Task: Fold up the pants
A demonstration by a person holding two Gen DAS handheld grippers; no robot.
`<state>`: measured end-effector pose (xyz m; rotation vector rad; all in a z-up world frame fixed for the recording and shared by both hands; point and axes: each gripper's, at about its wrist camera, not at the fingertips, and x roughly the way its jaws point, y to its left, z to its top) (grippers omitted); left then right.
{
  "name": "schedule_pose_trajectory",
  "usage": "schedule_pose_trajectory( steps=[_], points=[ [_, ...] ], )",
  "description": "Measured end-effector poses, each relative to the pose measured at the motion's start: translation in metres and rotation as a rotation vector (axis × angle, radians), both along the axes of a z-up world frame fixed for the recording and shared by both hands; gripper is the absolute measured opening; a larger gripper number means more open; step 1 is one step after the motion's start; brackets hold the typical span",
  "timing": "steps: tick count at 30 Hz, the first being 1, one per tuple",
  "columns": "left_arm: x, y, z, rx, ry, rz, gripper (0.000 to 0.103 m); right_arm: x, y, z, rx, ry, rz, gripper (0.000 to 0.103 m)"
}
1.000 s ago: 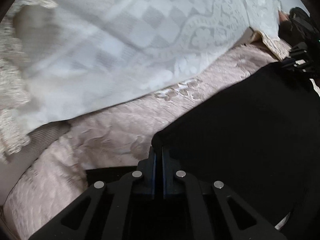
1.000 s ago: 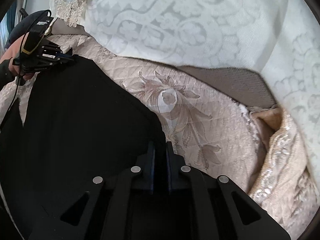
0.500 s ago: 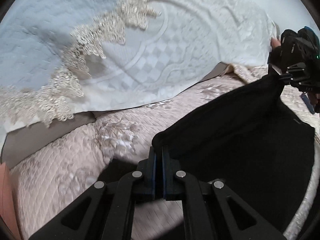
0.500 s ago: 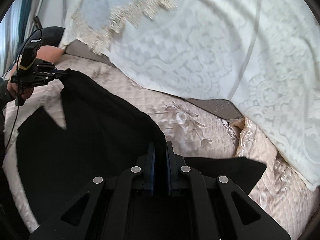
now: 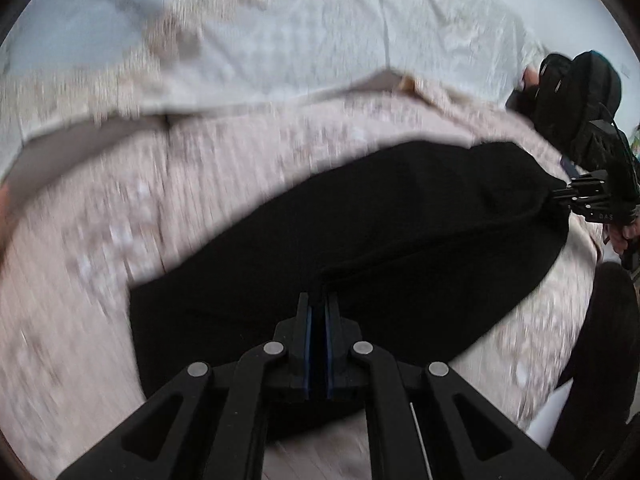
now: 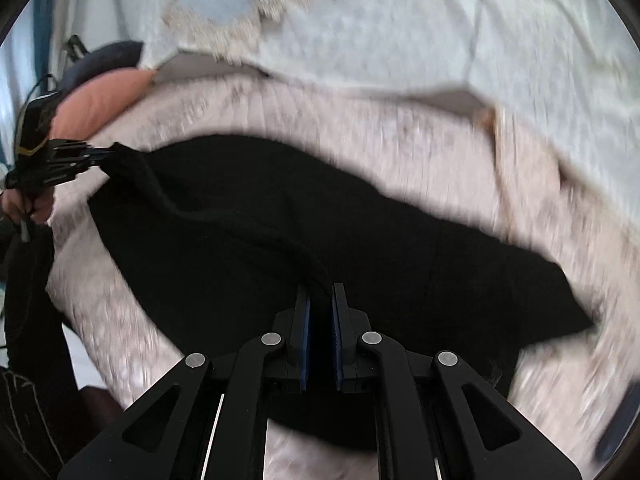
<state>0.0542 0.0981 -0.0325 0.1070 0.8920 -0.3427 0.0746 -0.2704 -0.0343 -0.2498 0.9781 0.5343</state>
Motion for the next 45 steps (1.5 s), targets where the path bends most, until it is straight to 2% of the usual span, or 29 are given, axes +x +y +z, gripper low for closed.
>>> schedule_pose_trajectory(
  steps=[1,4,8,11,12,13,16,21,24,25,28,30,34,37,39,40,41,42,43,44,45],
  points=[
    [-0.004,-0.001,-0.006,-0.003,0.021,0.010,0.008,-0.004,-0.002,-0.008,-0.011,0.026,-0.022,0.011],
    [-0.022,0.002,-0.013,-0.033,0.051,0.047,0.013,-0.013,-0.013,-0.010,0.038,0.077,-0.108,0.026],
    [-0.040,0.028,-0.008,-0.177,0.075,0.166,0.021,-0.028,-0.026,-0.004,0.052,0.088,-0.179,0.040],
    [-0.052,0.053,-0.008,-0.266,0.059,0.315,0.040,-0.043,-0.042,0.002,0.091,0.066,-0.257,0.040],
    [-0.055,0.061,-0.009,-0.299,0.055,0.363,0.049,-0.044,-0.050,0.004,0.123,0.062,-0.297,0.040],
    [-0.057,0.069,-0.011,-0.339,0.054,0.414,0.053,-0.047,-0.060,0.006,0.170,0.062,-0.347,0.040],
    [-0.052,0.086,-0.023,-0.419,0.085,0.514,0.055,-0.048,-0.082,0.006,0.287,0.065,-0.455,0.042],
    [-0.049,0.097,-0.039,-0.563,0.155,0.660,0.056,-0.041,-0.093,0.004,0.350,0.074,-0.541,0.042],
    [-0.064,0.093,-0.039,-0.635,0.169,0.681,0.056,-0.042,-0.097,0.004,0.411,0.075,-0.585,0.042],
    [-0.066,0.090,-0.040,-0.652,0.177,0.672,0.056,-0.043,-0.101,0.003,0.426,0.072,-0.593,0.043],
    [-0.059,0.083,-0.041,-0.630,0.163,0.670,0.057,-0.042,-0.104,-0.003,0.466,0.089,-0.626,0.046],
    [-0.052,0.086,-0.041,-0.659,0.166,0.697,0.060,-0.037,-0.106,-0.010,0.486,0.124,-0.657,0.046],
    [-0.041,0.090,-0.036,-0.689,0.169,0.717,0.060,-0.036,-0.110,-0.007,0.511,0.097,-0.693,0.046],
    [-0.033,0.087,-0.040,-0.664,0.170,0.737,0.060,-0.034,-0.120,-0.008,0.572,0.076,-0.741,0.046],
    [-0.031,0.084,-0.037,-0.643,0.147,0.750,0.057,-0.027,-0.122,-0.012,0.559,0.082,-0.770,0.046],
    [-0.031,0.082,-0.035,-0.628,0.134,0.751,0.042,-0.024,-0.122,-0.015,0.544,0.084,-0.784,0.046],
    [-0.029,0.081,-0.034,-0.606,0.129,0.758,0.032,-0.022,-0.122,-0.016,0.542,0.087,-0.791,0.046],
    [-0.028,0.082,-0.035,-0.585,0.136,0.776,0.014,-0.022,-0.123,-0.017,0.548,0.084,-0.798,0.046],
    [-0.026,0.084,-0.037,-0.581,0.142,0.788,0.010,-0.022,-0.126,-0.016,0.559,0.079,-0.805,0.046],
    [-0.025,0.087,-0.039,-0.597,0.145,0.789,0.008,-0.022,-0.128,-0.015,0.567,0.074,-0.813,0.040],
    [-0.025,0.089,-0.039,-0.600,0.144,0.789,0.007,-0.021,-0.129,-0.014,0.572,0.064,-0.823,0.021]
  ],
)
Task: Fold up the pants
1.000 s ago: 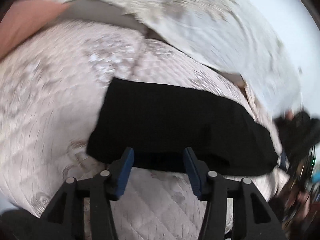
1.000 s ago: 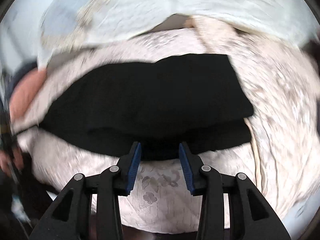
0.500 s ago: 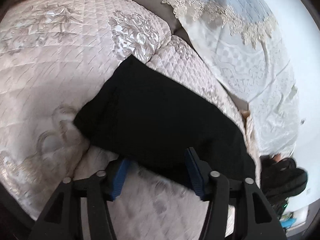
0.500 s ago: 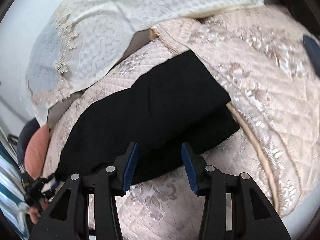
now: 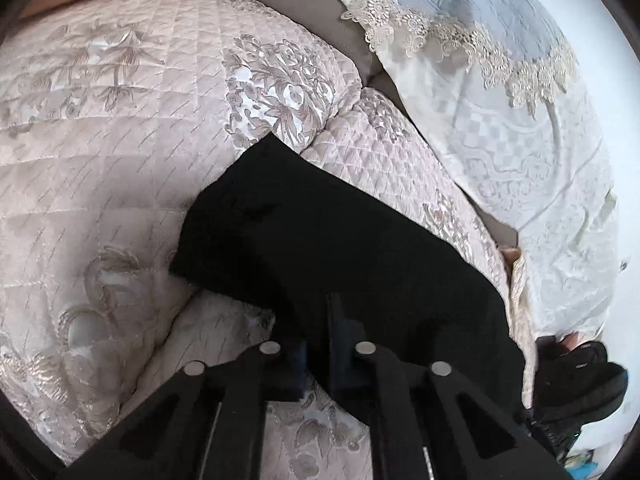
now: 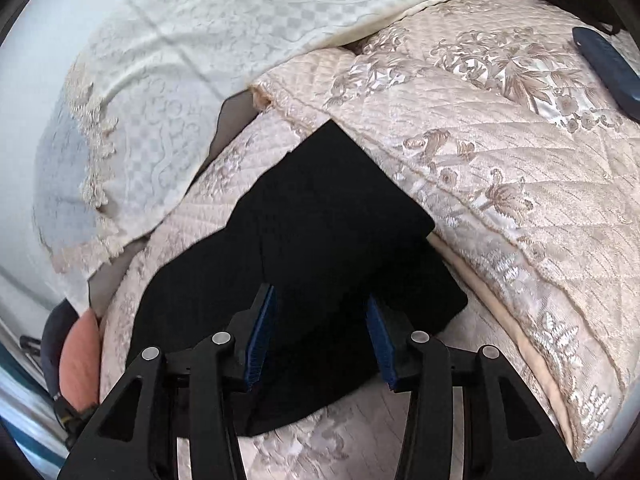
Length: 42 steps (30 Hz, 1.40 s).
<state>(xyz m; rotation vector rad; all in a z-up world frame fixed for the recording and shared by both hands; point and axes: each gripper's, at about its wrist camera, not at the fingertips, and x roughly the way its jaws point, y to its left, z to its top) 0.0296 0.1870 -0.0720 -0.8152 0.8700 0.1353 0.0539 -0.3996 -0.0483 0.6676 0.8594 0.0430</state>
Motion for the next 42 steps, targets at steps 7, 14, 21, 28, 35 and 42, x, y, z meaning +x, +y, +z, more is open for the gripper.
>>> schedule_pose_trajectory(
  steps=[7,14,21,28,35,42],
  points=[
    [-0.007,0.014,0.016,-0.007,-0.038,-0.024,0.007,-0.009,-0.001,0.023,-0.020,-0.068,-0.002,0.008],
    [-0.043,0.017,0.016,0.016,0.018,-0.005,0.019,-0.006,-0.002,0.011,-0.022,-0.019,0.007,0.008],
    [-0.023,0.018,0.018,0.073,-0.034,-0.028,0.035,-0.002,-0.007,0.000,0.000,0.003,0.007,0.008],
    [-0.020,0.020,0.039,0.227,-0.064,-0.001,0.004,-0.004,-0.008,0.003,-0.009,-0.011,0.012,0.008],
    [-0.012,0.038,0.033,0.248,-0.017,-0.061,0.004,-0.021,-0.004,0.020,0.025,-0.068,-0.003,0.008],
    [-0.036,0.043,0.019,0.203,0.025,-0.005,0.037,-0.024,-0.007,0.002,-0.034,0.018,-0.032,0.020]
  ],
)
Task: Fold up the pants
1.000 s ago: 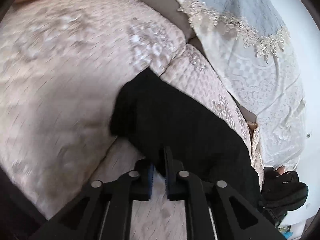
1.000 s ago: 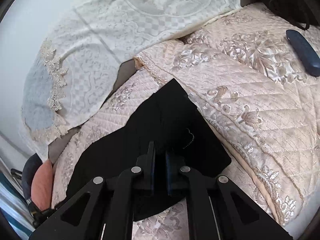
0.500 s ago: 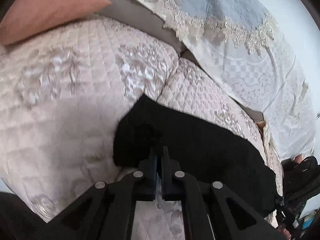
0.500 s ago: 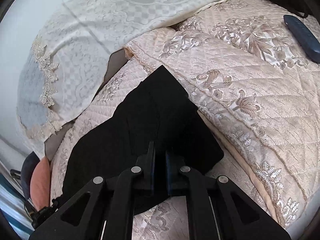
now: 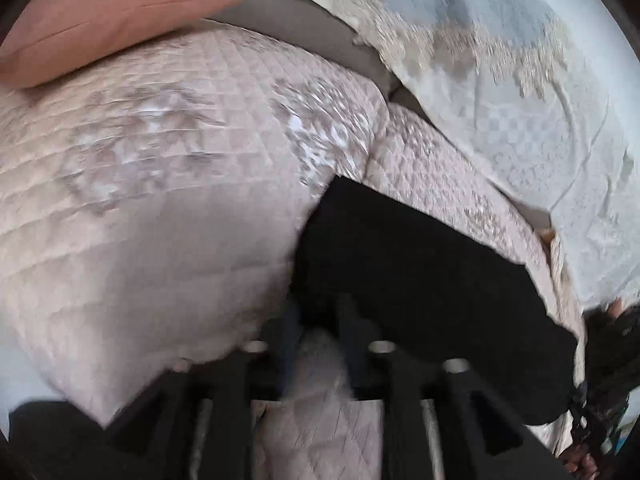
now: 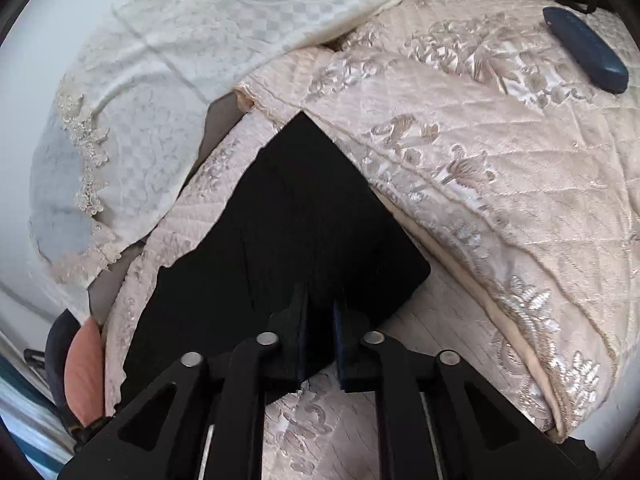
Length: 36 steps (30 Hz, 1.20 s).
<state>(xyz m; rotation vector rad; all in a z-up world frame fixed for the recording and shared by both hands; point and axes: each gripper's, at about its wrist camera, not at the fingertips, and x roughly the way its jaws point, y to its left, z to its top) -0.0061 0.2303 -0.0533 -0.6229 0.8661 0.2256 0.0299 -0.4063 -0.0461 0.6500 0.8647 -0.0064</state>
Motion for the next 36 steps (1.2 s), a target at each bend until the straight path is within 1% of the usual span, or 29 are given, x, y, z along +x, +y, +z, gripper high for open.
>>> schedule_pose_trajectory(
  steps=[1,2,4,5,7,9,11,12,13,14,15,16,17,19,20,22,23,25,26,28,29,30,32,33,34,36],
  points=[
    [-0.007,0.002,0.000,-0.037,-0.012,0.012,0.044,-0.002,0.001,0.006,-0.053,-0.009,-0.003,0.022],
    [-0.013,0.002,-0.003,-0.084,-0.022,0.012,0.046,-0.003,0.002,0.011,-0.093,-0.014,-0.004,0.026],
    [-0.019,-0.004,-0.014,-0.169,-0.014,-0.025,0.057,-0.005,0.002,0.015,-0.103,-0.027,0.004,0.026],
    [-0.017,-0.008,-0.022,-0.204,-0.004,-0.048,0.059,-0.006,0.002,0.016,-0.097,-0.036,0.011,0.026],
    [-0.007,-0.014,-0.037,-0.234,0.028,-0.053,0.059,-0.007,0.006,0.017,-0.103,-0.045,0.026,0.026],
    [0.003,-0.012,-0.042,-0.236,0.006,-0.011,0.059,-0.005,0.012,0.016,-0.100,-0.047,0.051,0.026],
    [0.012,-0.009,-0.042,-0.260,-0.019,0.023,0.059,-0.004,0.017,0.016,-0.091,-0.044,0.066,0.026],
    [0.017,-0.008,-0.042,-0.264,-0.038,0.023,0.059,-0.005,0.018,0.017,-0.092,-0.049,0.071,0.026],
    [0.021,-0.008,-0.041,-0.259,-0.046,0.028,0.058,-0.006,0.019,0.018,-0.098,-0.058,0.075,0.026],
    [0.025,-0.007,-0.041,-0.255,-0.042,0.044,0.052,-0.007,0.019,0.020,-0.104,-0.065,0.076,0.026],
    [0.027,-0.007,-0.041,-0.258,-0.049,0.052,0.032,-0.007,0.019,0.020,-0.104,-0.066,0.075,0.026],
    [0.028,-0.006,-0.037,-0.247,-0.052,0.062,0.007,-0.007,0.018,0.020,-0.098,-0.065,0.074,0.026],
    [0.027,-0.005,-0.032,-0.220,-0.052,0.080,0.004,-0.007,0.017,0.019,-0.096,-0.063,0.070,0.026],
    [0.019,-0.001,-0.015,-0.203,-0.095,0.095,0.004,-0.008,0.017,0.020,-0.103,-0.060,0.065,0.026],
    [0.012,-0.002,-0.001,-0.169,-0.121,0.094,0.004,-0.008,0.017,0.020,-0.107,-0.061,0.064,0.026],
    [0.002,-0.002,0.018,-0.112,-0.145,0.085,0.004,-0.008,0.017,0.022,-0.123,-0.061,0.064,0.026],
    [-0.002,-0.003,0.025,-0.069,-0.141,0.094,0.004,-0.008,0.016,0.023,-0.130,-0.061,0.061,0.026],
    [-0.006,0.000,0.028,0.066,-0.084,0.130,0.004,-0.006,0.015,0.020,-0.146,-0.050,0.048,0.026],
    [-0.007,0.006,0.024,0.073,-0.056,0.147,0.004,-0.005,0.015,0.019,-0.149,-0.043,0.043,0.026],
    [-0.011,0.016,0.009,-0.003,-0.008,0.151,0.004,-0.004,0.015,0.015,-0.155,-0.030,0.035,0.026],
    [-0.014,0.016,0.004,-0.031,0.000,0.139,0.004,-0.004,0.018,0.015,-0.158,-0.031,0.041,0.026],
    [-0.017,0.013,0.001,-0.033,0.002,0.125,0.004,-0.004,0.021,0.016,-0.165,-0.035,0.049,0.026],
    [-0.020,-0.001,0.002,-0.001,0.004,0.072,0.007,-0.006,0.034,0.024,-0.217,-0.068,0.090,0.026],
    [-0.021,-0.010,0.004,0.022,0.002,0.040,0.011,-0.007,0.040,0.027,-0.246,-0.085,0.106,0.026],
    [-0.020,-0.022,0.006,0.046,-0.004,0.004,0.014,-0.007,0.050,0.030,-0.285,-0.099,0.129,0.027],
    [-0.011,-0.045,0.014,0.075,-0.028,-0.072,0.016,-0.003,0.069,0.030,-0.343,-0.097,0.194,0.032]
  ],
)
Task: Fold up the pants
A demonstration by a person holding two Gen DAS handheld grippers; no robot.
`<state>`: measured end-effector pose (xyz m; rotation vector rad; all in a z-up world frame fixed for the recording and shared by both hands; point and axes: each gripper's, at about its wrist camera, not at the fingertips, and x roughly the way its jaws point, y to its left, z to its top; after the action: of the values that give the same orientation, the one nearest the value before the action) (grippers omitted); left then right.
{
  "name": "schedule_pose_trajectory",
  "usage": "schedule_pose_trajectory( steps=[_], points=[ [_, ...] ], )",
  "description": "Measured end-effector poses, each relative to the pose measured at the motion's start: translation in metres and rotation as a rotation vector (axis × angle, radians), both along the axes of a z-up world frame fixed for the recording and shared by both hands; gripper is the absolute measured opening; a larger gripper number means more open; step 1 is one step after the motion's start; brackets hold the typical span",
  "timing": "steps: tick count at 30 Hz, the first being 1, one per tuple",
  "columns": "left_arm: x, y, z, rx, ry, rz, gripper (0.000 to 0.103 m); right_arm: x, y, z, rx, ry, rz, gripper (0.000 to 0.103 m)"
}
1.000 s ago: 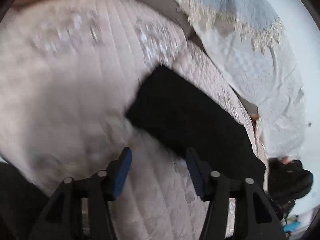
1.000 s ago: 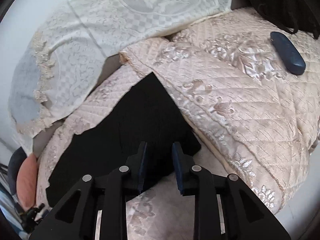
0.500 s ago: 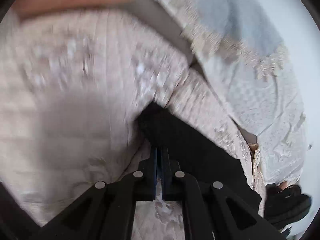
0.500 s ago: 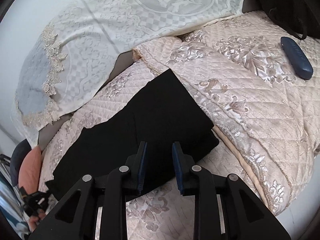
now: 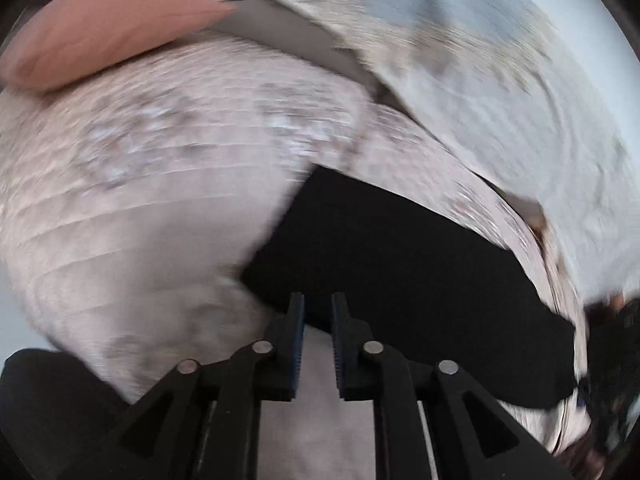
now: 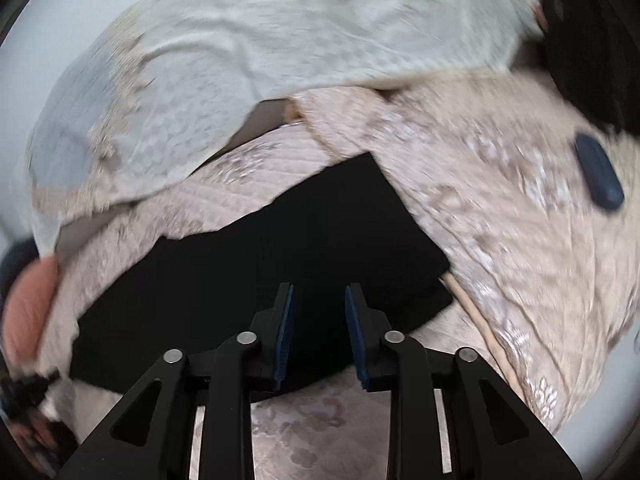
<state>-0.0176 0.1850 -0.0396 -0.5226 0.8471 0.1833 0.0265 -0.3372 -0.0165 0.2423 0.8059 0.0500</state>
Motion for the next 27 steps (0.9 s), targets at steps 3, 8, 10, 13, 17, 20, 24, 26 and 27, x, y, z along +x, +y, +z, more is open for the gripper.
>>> schedule_pose_trajectory(
  steps=[3,8,10,13,17,20,24,26,27],
  points=[
    [0.013,-0.038,0.011,0.054,-0.037,-0.133,0.024,0.008,0.020,-0.010,-0.075,0.032,0.038,0.033],
    [0.038,-0.075,-0.010,0.111,0.044,-0.266,0.032,0.018,-0.001,-0.039,-0.053,0.131,-0.052,0.033],
    [0.037,-0.077,-0.017,0.135,0.044,-0.282,0.032,0.012,-0.015,-0.040,-0.002,0.136,-0.063,0.032],
    [0.030,-0.081,-0.011,0.176,0.040,-0.289,0.032,0.004,-0.015,-0.036,-0.043,0.155,-0.041,0.032],
    [0.024,-0.079,-0.001,0.198,0.045,-0.253,0.032,-0.007,0.007,-0.028,-0.094,0.140,0.033,0.033],
    [0.018,-0.075,-0.001,0.201,0.055,-0.224,0.032,-0.010,0.028,-0.024,-0.069,0.117,0.098,0.039],
    [0.012,-0.067,-0.003,0.197,0.067,-0.191,0.032,-0.009,0.063,-0.020,-0.064,0.085,0.195,0.043],
    [0.009,-0.064,-0.004,0.194,0.069,-0.178,0.032,-0.009,0.078,-0.020,-0.052,0.079,0.238,0.046],
    [0.007,-0.062,-0.005,0.196,0.070,-0.174,0.033,-0.010,0.083,-0.020,-0.043,0.074,0.257,0.046]
  ],
)
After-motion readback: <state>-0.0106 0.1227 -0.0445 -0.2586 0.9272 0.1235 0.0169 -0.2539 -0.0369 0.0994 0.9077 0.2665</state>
